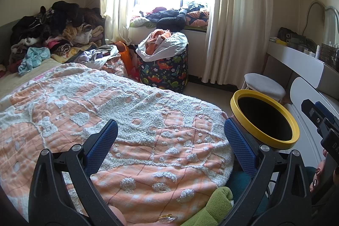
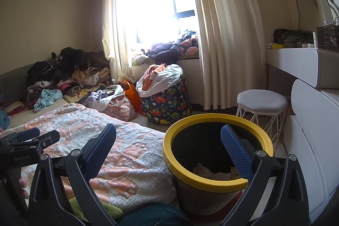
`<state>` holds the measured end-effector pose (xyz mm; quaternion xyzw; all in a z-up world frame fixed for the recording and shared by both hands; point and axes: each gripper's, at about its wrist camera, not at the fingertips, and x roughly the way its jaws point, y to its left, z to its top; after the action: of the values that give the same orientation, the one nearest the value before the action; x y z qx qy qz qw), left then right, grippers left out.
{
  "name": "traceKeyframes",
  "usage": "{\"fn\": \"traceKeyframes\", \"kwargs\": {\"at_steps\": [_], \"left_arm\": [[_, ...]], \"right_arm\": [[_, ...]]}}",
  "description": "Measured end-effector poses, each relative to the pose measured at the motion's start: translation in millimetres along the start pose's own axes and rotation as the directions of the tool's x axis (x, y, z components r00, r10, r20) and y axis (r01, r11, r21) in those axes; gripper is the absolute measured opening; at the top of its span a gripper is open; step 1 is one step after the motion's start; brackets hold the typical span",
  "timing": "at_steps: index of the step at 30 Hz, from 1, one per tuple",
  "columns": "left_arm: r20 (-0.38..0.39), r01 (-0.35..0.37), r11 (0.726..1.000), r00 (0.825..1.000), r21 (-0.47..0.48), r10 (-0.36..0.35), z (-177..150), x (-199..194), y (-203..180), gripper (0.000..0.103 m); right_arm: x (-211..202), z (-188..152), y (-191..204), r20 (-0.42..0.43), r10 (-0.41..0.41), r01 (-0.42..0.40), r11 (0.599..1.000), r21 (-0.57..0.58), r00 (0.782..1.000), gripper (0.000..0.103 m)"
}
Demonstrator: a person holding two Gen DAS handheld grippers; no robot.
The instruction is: Collect trash
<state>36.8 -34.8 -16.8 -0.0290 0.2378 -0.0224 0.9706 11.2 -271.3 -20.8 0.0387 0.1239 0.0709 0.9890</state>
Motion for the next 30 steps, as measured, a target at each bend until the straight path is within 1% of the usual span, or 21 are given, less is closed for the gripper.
{"fn": "traceKeyframes", "kwargs": {"at_steps": [16, 19, 22, 24, 27, 28, 29, 30], "left_arm": [[-0.002, 0.001, 1.0, 1.0, -0.001, -0.001, -1.1, 0.7, -0.7, 0.092], [-0.002, 0.0, 1.0, 1.0, -0.003, 0.0, -0.9, 0.9, -0.3, 0.092], [-0.01, -0.011, 1.0, 1.0, -0.023, 0.01, -1.8, 2.0, 3.7, 0.092], [-0.022, -0.025, 0.999, 0.999, -0.042, 0.024, -3.0, 0.6, 10.9, 0.092], [0.008, -0.078, 0.994, 0.997, -0.072, 0.079, -5.2, -14.9, 35.3, 0.092], [0.002, -0.101, 0.99, 0.995, -0.096, 0.102, -5.8, -19.8, 49.3, 0.092], [-0.012, -0.135, 0.982, 0.991, -0.129, 0.135, -7.1, -24.1, 66.8, 0.092], [-0.031, -0.181, 0.97, 0.983, -0.165, 0.178, -9.5, -28.3, 87.0, 0.092]], "right_arm": [[0.3, 0.1, -0.4, -0.003, -0.001, 0.001, 1.0, 0.003, 1.0, 0.096], [-0.2, 3.7, -0.6, -0.002, 0.006, -0.006, 1.0, 0.021, 1.0, 0.096], [-1.5, 10.6, 5.1, 0.004, 0.019, -0.019, 1.0, 0.012, 1.0, 0.096], [0.4, 18.9, 14.5, -0.007, 0.055, -0.055, 0.998, 0.002, 0.998, 0.096], [8.0, 37.2, 45.7, -0.025, 0.167, -0.168, 0.985, -0.036, 0.986, 0.096], [11.7, 43.1, 61.7, -0.032, 0.207, -0.208, 0.976, -0.058, 0.978, 0.096], [18.0, 49.0, 83.4, -0.054, 0.258, -0.262, 0.961, -0.086, 0.965, 0.096], [25.2, 52.4, 105.1, -0.087, 0.313, -0.321, 0.941, -0.105, 0.946, 0.096]]}}
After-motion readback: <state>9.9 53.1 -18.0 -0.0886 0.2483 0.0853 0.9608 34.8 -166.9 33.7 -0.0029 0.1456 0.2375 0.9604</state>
